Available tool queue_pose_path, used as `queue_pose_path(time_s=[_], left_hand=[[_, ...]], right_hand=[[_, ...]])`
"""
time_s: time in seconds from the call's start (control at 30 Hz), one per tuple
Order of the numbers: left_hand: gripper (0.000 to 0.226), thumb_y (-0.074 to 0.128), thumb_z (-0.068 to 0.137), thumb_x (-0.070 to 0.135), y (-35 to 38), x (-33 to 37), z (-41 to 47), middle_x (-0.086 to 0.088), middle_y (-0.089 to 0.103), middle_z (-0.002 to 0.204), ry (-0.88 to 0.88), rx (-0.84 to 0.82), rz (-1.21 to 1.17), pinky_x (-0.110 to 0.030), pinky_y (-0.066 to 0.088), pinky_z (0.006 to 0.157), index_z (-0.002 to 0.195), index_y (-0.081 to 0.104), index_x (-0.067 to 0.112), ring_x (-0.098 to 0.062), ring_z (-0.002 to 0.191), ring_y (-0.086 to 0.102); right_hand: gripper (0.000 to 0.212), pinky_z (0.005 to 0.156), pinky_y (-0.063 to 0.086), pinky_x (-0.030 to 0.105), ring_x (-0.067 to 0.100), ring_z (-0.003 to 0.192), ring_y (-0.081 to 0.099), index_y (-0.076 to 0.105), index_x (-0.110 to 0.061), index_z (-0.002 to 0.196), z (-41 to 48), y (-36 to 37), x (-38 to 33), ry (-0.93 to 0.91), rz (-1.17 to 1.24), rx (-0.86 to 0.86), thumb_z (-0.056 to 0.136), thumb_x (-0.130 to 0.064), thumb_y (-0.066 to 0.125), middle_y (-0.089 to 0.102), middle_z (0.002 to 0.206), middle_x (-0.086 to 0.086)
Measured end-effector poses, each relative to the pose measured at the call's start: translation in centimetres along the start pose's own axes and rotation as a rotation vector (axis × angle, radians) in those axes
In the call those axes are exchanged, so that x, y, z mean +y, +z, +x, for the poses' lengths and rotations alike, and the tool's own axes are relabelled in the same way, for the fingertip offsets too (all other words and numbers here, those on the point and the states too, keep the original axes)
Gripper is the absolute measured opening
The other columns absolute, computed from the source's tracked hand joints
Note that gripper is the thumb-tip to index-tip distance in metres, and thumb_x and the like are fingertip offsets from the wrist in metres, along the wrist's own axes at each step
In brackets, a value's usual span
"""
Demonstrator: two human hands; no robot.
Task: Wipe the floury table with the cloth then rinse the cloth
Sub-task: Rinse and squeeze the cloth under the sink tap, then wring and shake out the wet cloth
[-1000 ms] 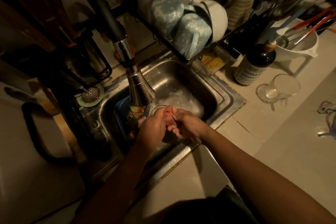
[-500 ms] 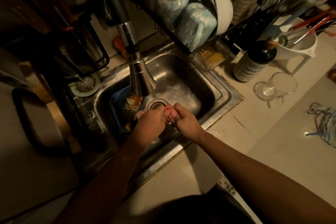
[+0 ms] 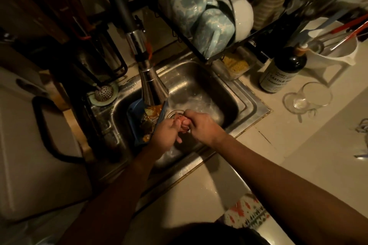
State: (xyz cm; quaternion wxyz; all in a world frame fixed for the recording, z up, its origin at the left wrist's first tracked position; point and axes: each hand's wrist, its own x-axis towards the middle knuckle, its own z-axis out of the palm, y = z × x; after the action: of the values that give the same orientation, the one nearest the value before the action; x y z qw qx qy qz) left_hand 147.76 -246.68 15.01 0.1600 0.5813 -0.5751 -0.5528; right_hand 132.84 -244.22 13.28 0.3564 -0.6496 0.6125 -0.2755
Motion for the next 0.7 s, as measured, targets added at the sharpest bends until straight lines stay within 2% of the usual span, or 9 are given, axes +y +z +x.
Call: queue_pose_path(time_s=[0.1, 0.23, 0.3, 0.37, 0.4, 0.47, 0.53, 0.6, 0.7], left_hand=[[0.016, 0.05, 0.101, 0.013, -0.2, 1.3, -1.1, 0.007, 0.068, 0.07, 0.066, 0.033, -0.067, -0.016, 0.048, 0.063, 0.098, 0.066, 0.014, -0.006, 0.066, 0.066], [0.021, 0.065, 0.09, 0.011, 0.0, 4.4, -4.1, 0.0, 0.075, 0.1, 0.192, -0.058, -0.21, -0.024, 0.055, 0.082, 0.108, 0.069, 0.019, -0.012, 0.097, 0.071], [0.022, 0.07, 0.086, 0.017, 1.0, 6.5, -6.1, 0.002, 0.074, 0.103, 0.223, -0.102, -0.251, -0.021, 0.054, 0.077, 0.107, 0.068, 0.023, -0.011, 0.097, 0.07], [0.018, 0.07, 0.084, 0.024, 3.0, 8.8, -7.9, 0.0, 0.073, 0.1, 0.24, -0.118, -0.346, -0.02, 0.054, 0.068, 0.101, 0.067, 0.02, -0.014, 0.09, 0.071], [0.018, 0.072, 0.082, 0.022, 4.4, 9.9, -8.5, -0.003, 0.074, 0.097, 0.251, -0.138, -0.397, -0.022, 0.054, 0.066, 0.098, 0.065, 0.017, -0.017, 0.085, 0.071], [0.023, 0.076, 0.079, 0.008, 7.7, 12.1, -9.5, -0.008, 0.072, 0.091, 0.292, -0.179, -0.471, -0.025, 0.055, 0.064, 0.094, 0.06, 0.013, -0.02, 0.08, 0.068], [0.029, 0.074, 0.074, 0.003, 11.0, 14.4, -10.6, -0.01, 0.071, 0.091, 0.33, -0.235, -0.472, -0.027, 0.056, 0.065, 0.097, 0.061, 0.013, -0.021, 0.081, 0.069], [0.036, 0.073, 0.071, 0.007, 14.8, 16.7, -12.1, -0.012, 0.071, 0.099, 0.386, -0.293, -0.401, -0.031, 0.055, 0.069, 0.103, 0.066, 0.02, -0.024, 0.088, 0.07], [0.041, 0.063, 0.083, -0.007, 21.5, 20.4, -15.2, -0.019, 0.069, 0.112, 0.513, -0.391, -0.323, -0.033, 0.057, 0.077, 0.117, 0.065, 0.016, -0.026, 0.098, 0.068]], right_hand=[[0.008, 0.087, 0.055, 0.042, 0.022, 0.092, 0.068, 0.067, -0.019, 0.104, -0.3, -1.6, -0.3, 0.213, 0.316, 0.031, 0.097, -0.02, 0.064, 0.071, 0.096, 0.004], [0.031, 0.07, 0.051, 0.024, 0.016, 0.091, 0.065, 0.067, -0.012, 0.118, -4.0, -6.8, -2.1, 0.278, 0.759, 0.027, 0.087, -0.016, 0.069, 0.07, 0.107, 0.01], [0.044, 0.073, 0.048, 0.031, 0.02, 0.097, 0.063, 0.065, -0.017, 0.121, -6.6, -9.7, -2.4, 0.263, 0.819, 0.019, 0.077, -0.016, 0.069, 0.069, 0.113, 0.01], [0.061, 0.08, 0.05, 0.042, 0.029, 0.106, 0.066, 0.06, -0.017, 0.127, -9.1, -12.6, -2.3, 0.216, 0.928, 0.04, 0.069, 0.001, 0.067, 0.07, 0.119, 0.01], [0.072, 0.083, 0.049, 0.045, 0.035, 0.111, 0.066, 0.056, -0.017, 0.131, -10.5, -13.9, -2.3, 0.191, 0.979, 0.05, 0.065, 0.011, 0.065, 0.069, 0.121, 0.015], [0.082, 0.074, 0.051, 0.041, 0.038, 0.11, 0.066, 0.055, -0.016, 0.131, -13.4, -16.7, -2.4, 0.152, 0.984, 0.131, 0.057, 0.018, 0.06, 0.069, 0.119, 0.02], [0.08, 0.069, 0.052, 0.037, 0.034, 0.106, 0.067, 0.057, -0.016, 0.129, -17.0, -19.6, -2.1, 0.114, 0.937, 0.244, 0.056, 0.016, 0.06, 0.071, 0.116, 0.016], [0.07, 0.075, 0.051, 0.039, 0.032, 0.104, 0.067, 0.059, -0.016, 0.129, -21.4, -22.5, -1.4, 0.085, 0.94, 0.331, 0.064, 0.011, 0.062, 0.071, 0.115, 0.013], [0.054, 0.071, 0.044, 0.035, 0.024, 0.086, 0.066, 0.061, -0.012, 0.127, -29.0, -26.9, -0.1, 0.113, 1.001, 0.475, 0.076, 0.006, 0.064, 0.07, 0.104, 0.013]])
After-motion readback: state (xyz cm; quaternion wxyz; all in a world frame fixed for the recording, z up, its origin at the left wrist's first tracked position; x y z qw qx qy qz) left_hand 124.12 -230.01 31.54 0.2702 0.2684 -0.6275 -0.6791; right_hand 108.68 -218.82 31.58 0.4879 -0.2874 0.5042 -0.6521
